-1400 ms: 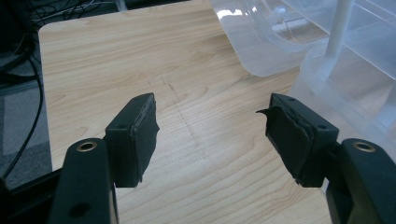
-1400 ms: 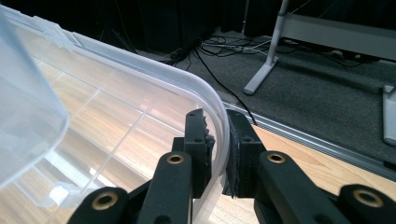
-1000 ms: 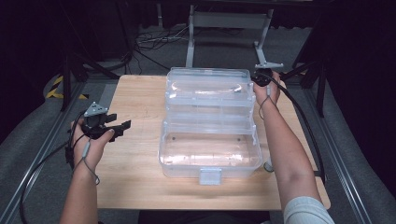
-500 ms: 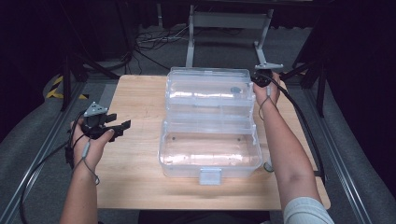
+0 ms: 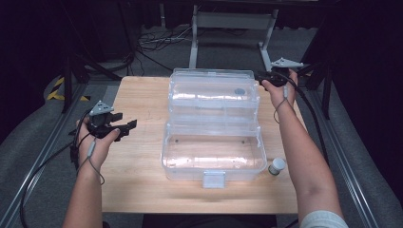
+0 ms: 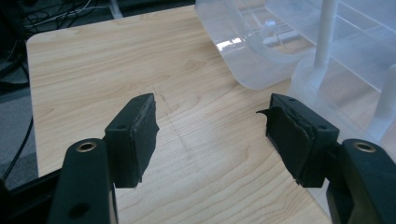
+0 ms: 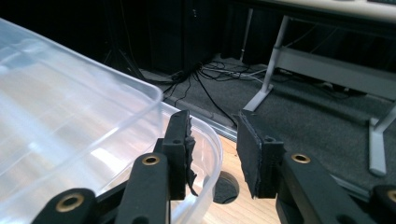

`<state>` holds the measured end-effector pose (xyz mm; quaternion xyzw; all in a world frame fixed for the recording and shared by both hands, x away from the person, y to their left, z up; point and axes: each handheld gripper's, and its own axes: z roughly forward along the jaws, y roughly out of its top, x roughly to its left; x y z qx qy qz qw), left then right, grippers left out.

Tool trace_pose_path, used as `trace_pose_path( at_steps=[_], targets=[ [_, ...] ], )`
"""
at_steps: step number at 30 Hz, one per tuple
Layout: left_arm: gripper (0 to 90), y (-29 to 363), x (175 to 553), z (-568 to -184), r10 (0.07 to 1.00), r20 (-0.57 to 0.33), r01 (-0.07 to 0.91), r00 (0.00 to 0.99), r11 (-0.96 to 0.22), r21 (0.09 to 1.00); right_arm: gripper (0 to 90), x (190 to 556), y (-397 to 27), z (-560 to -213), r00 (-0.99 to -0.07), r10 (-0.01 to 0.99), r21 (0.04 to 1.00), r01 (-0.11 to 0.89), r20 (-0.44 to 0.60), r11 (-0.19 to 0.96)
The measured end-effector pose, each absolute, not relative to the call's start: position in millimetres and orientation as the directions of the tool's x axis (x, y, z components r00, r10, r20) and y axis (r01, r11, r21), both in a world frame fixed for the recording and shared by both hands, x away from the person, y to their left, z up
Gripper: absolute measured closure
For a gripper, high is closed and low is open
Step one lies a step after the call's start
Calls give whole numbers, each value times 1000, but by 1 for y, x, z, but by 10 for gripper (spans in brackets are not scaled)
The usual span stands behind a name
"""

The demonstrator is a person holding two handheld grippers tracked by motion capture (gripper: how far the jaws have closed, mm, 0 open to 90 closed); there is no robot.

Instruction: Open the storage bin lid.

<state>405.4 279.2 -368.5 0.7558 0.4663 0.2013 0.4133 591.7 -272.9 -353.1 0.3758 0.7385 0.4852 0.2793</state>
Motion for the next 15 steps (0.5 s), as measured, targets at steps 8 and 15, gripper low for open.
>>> trace_pose_path(
  at_steps=[8, 15],
  targets=[
    [342, 275, 404, -364, 868, -74, 528, 492, -230, 817, 621, 554, -292, -329, -604, 795, 940, 237, -56, 247],
    [341, 273, 405, -364, 866, -76, 529, 494, -230, 817, 598, 520, -307, -314, -636, 768, 940, 214, -73, 266]
  ],
)
